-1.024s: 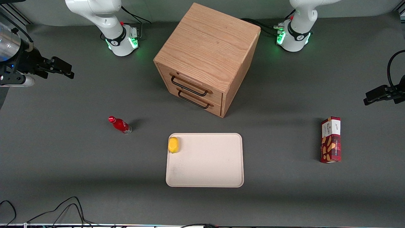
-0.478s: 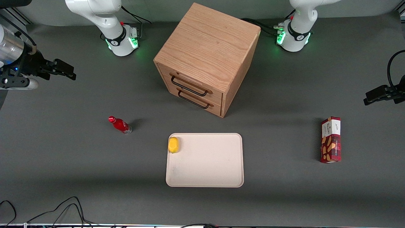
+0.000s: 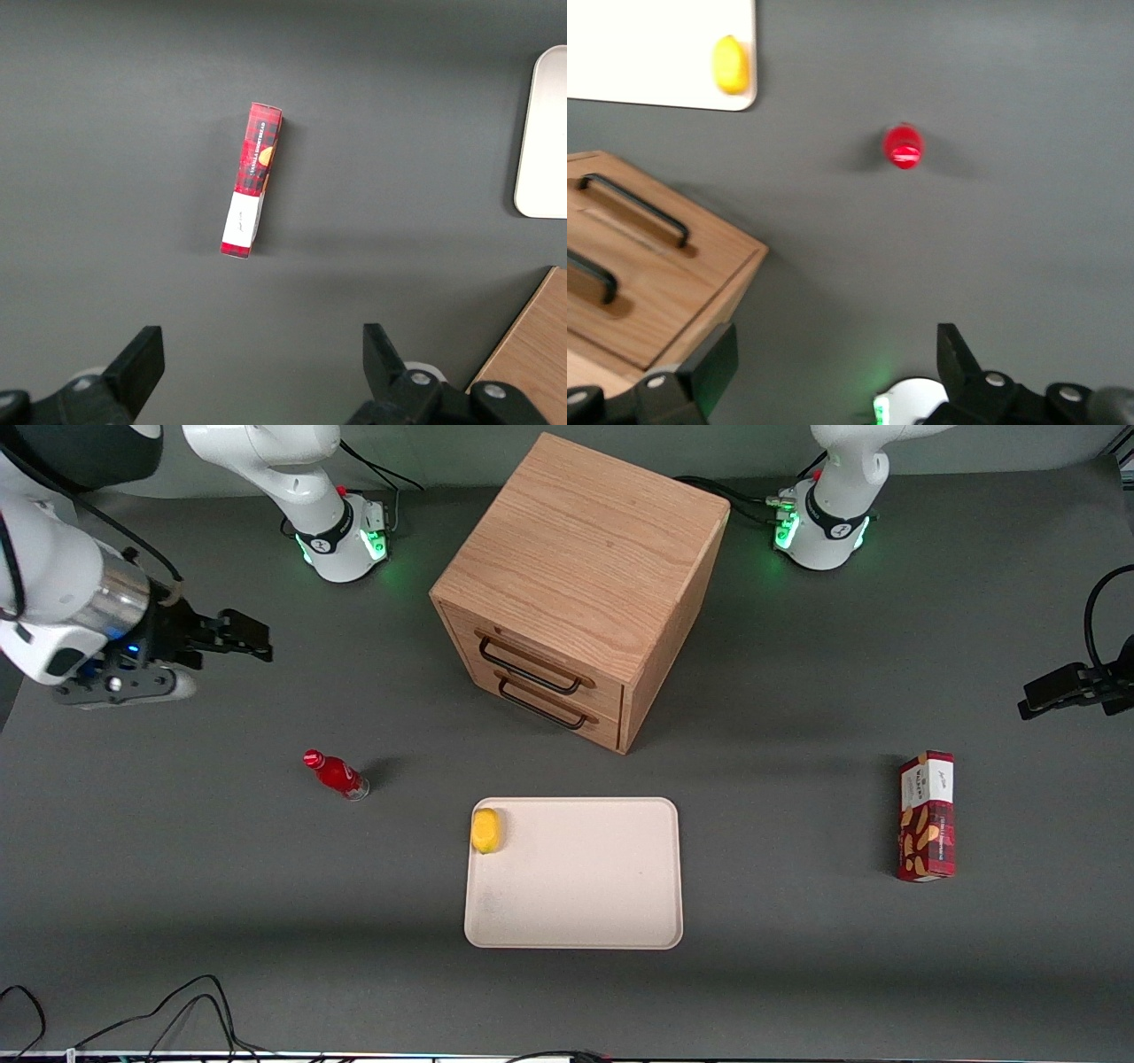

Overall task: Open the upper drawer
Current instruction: 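Move the right gripper toward the upper drawer's black handle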

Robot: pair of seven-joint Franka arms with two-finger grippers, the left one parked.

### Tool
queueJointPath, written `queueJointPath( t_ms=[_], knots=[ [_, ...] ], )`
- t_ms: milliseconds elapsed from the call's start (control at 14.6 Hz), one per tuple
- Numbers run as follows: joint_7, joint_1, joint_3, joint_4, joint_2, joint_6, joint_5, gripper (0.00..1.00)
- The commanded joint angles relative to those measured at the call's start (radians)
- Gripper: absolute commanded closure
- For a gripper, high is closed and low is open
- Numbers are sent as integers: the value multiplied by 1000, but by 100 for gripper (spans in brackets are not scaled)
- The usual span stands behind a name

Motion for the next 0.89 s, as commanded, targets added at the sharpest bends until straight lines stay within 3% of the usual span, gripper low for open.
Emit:
queueJointPath(
  t_ms=[0,341,546,683,820],
  knots=[
    [-24,67,-3,46,45,44,35,0],
    [-7,180,-3,69,138,113,29,0],
    [-44,249,3,164,235,110,-41,0],
    [-117,257,6,170,252,113,-37,0],
    [-211,254,17,176,276,166,12,0]
  ],
)
